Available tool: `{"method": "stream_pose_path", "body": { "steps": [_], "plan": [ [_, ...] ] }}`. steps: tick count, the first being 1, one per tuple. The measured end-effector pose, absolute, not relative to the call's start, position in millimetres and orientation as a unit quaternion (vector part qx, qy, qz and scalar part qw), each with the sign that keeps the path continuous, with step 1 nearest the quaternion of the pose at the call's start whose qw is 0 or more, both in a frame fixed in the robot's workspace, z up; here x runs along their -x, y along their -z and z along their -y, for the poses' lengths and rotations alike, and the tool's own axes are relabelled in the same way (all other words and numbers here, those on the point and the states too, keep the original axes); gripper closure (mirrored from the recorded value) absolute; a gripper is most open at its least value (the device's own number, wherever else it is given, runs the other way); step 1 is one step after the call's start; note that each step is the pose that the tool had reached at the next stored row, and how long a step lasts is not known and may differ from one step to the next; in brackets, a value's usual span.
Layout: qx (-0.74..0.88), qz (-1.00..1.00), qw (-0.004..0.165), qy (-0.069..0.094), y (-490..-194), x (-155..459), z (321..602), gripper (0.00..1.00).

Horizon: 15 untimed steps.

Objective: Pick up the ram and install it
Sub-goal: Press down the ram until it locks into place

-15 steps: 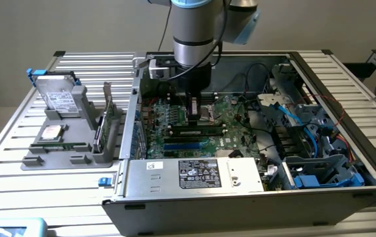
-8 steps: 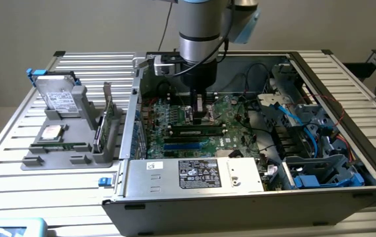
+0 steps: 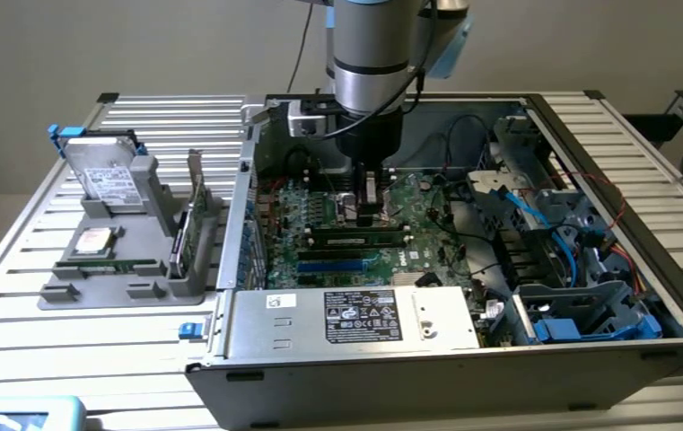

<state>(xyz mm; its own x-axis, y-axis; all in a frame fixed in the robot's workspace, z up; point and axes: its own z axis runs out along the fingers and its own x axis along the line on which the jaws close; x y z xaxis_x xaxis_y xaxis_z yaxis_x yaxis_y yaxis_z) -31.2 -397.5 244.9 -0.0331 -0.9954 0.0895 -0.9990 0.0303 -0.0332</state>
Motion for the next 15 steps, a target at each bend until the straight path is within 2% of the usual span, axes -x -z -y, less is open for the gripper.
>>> {"method": "stream_pose_path", "body": {
  "steps": [15],
  "plan": [
    [-0.664,0.746,0.022,-0.042,-244.9,31.2,397.6,0.89]
  ]
}}
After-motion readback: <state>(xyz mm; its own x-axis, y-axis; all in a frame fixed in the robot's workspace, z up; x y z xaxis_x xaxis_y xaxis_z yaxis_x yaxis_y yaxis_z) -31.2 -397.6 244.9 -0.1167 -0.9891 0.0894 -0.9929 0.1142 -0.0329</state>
